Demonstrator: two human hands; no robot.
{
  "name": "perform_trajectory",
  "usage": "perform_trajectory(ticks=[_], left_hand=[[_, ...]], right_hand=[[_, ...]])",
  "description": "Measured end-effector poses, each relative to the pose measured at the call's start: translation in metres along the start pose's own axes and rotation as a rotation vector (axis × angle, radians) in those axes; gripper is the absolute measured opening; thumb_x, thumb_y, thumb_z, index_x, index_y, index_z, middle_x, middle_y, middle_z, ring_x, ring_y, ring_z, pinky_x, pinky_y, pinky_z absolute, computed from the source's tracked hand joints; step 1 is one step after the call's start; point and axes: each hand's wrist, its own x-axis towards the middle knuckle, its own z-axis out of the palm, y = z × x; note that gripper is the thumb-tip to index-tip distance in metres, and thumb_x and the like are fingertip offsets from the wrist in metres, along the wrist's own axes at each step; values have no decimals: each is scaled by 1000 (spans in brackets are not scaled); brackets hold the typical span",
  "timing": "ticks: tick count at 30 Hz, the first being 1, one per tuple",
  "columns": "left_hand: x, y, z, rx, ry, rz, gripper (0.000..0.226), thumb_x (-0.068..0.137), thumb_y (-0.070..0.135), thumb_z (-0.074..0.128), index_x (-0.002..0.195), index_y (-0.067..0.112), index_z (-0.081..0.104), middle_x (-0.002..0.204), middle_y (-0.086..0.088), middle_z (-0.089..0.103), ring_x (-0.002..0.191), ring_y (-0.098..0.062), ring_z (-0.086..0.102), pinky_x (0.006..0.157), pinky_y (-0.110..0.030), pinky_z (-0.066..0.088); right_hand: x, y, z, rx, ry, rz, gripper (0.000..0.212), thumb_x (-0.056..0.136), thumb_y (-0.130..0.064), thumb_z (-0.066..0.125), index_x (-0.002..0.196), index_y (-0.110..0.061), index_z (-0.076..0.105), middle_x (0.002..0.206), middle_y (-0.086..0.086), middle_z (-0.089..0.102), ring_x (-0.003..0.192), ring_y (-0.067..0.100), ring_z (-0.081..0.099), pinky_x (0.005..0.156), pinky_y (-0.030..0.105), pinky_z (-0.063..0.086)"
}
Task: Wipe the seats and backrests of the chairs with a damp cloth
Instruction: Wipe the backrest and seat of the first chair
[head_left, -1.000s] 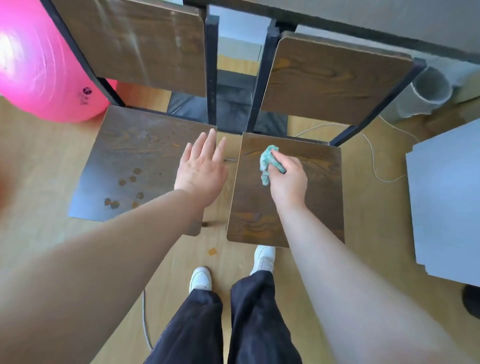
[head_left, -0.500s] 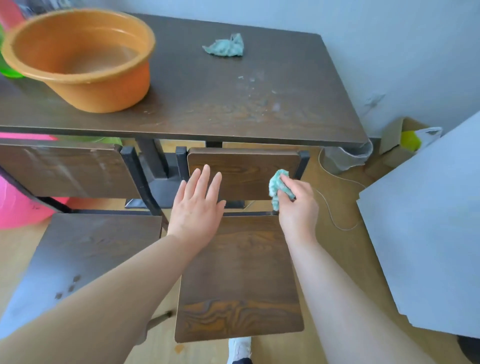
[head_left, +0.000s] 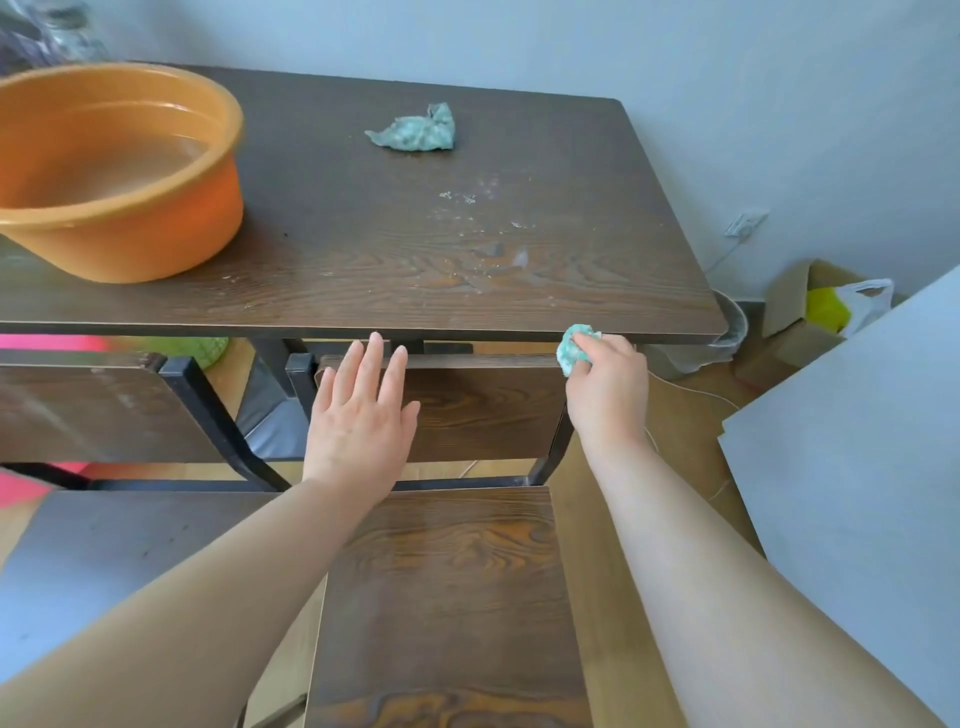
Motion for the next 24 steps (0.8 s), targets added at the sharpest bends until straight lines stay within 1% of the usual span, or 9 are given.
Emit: perform_trajectory(ticks=[2, 5, 10, 15, 19, 21, 24], left_hand=[[-4, -6, 2, 5, -13, -10, 60, 104, 42, 28, 158, 19, 17, 166, -9, 10, 154, -28, 3, 124, -47, 11], [-10, -18, 4, 21, -36, -27, 62, 101, 44, 20, 158, 20, 16, 166, -9, 10, 154, -29, 3, 124, -48, 11], [-16, -40, 3, -32, -24, -72, 59, 103, 40, 30, 157, 18, 21, 166, -11, 13, 153, -30, 6, 123, -50, 13], [-20, -64, -2, -55, -33, -70, 59, 105, 40, 33, 158, 21, 15, 167, -9, 8, 154, -28, 1, 124, -48, 10], [-19, -90, -6, -52, -57, -57, 60, 105, 41, 31, 159, 22, 11, 167, -8, 4, 154, -27, -1, 124, -47, 9], [-18, -102, -6, -46, -67, -48, 61, 105, 42, 30, 159, 22, 9, 167, -8, 3, 154, -27, -2, 124, -47, 9], [-18, -119, -5, -50, -87, -36, 61, 106, 42, 30, 159, 23, 7, 167, -7, 1, 154, -26, -3, 124, -46, 7]], right_hand=[[-2, -4, 5, -83, -12, -31, 37, 96, -6, 55, 132, -10, 62, 132, 4, 59, 112, 26, 48, 89, 29, 46], [-9, -13, 10, -139, -10, -24, 37, 95, -12, 61, 132, -11, 62, 130, 4, 61, 111, 22, 49, 87, 30, 50], [-6, -28, 14, -178, -14, 25, 32, 94, -11, 60, 126, -8, 65, 125, 6, 63, 106, 25, 50, 83, 33, 49], [-10, -42, 19, -226, 15, 76, 31, 93, -11, 62, 124, -6, 66, 121, 8, 64, 106, 26, 51, 84, 36, 52], [-25, -81, 39, -206, -34, 13, 32, 93, -12, 60, 124, -7, 66, 122, 6, 64, 108, 25, 50, 88, 36, 50], [-38, -109, 55, -161, -42, -19, 33, 92, -15, 64, 125, -8, 66, 122, 5, 64, 111, 23, 51, 90, 34, 52], [-53, -143, 78, -106, -40, -20, 37, 91, -20, 68, 126, -11, 65, 123, 3, 64, 112, 19, 53, 90, 31, 53]])
